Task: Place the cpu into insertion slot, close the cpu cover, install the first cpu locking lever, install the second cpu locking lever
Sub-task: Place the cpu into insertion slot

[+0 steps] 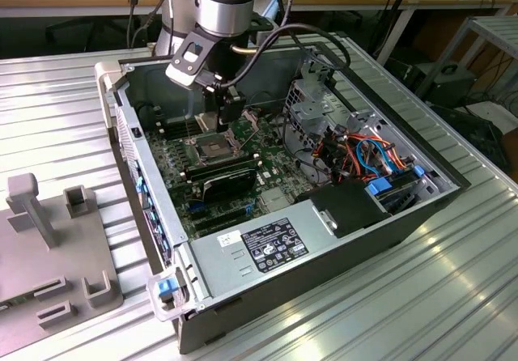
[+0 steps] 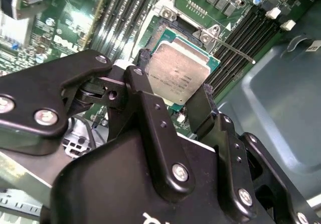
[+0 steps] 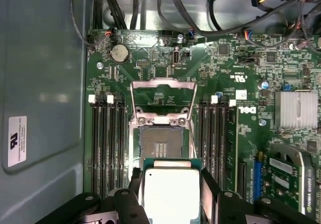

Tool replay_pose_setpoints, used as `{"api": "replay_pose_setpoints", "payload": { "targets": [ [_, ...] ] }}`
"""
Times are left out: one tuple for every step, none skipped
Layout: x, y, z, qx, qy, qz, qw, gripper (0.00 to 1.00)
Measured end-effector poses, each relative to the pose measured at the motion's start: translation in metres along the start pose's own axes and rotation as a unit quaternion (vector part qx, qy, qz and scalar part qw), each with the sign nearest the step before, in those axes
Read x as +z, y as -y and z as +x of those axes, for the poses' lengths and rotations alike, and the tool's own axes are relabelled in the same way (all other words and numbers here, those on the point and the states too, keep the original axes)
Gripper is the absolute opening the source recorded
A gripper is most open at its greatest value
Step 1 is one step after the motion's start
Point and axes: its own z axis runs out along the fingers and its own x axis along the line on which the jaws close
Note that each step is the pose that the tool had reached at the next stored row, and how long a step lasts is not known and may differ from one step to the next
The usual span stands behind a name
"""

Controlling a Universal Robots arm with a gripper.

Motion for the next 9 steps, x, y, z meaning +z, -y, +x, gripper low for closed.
{"api": "replay_pose_setpoints", "payload": {
  "targets": [
    [0.0036,-0.0010,0.0019,0.000,-0.0001,-0.0001,1.00000,0.55],
    [0.0055,-0.0018,0.0026,0.000,-0.0002,0.0000,1.00000,0.55],
    [0.0076,-0.0030,0.0034,0.000,0.0000,0.0002,1.00000,0.55],
    [0.0108,-0.0044,0.0044,0.000,0.0000,0.0003,1.00000,0.55],
    [0.0127,-0.0052,0.0050,0.000,-0.0001,0.0003,1.00000,0.55],
    [0.0152,-0.0062,0.0058,0.000,-0.0001,0.0004,1.00000,0.55],
    [0.0171,-0.0068,0.0062,0.000,-0.0001,0.0005,1.00000,0.55],
    [0.0188,-0.0072,0.0067,0.000,-0.0001,0.0005,1.00000,0.55],
    [0.0221,-0.0077,0.0072,0.000,0.0000,0.0007,1.00000,0.55]
  ]
}}
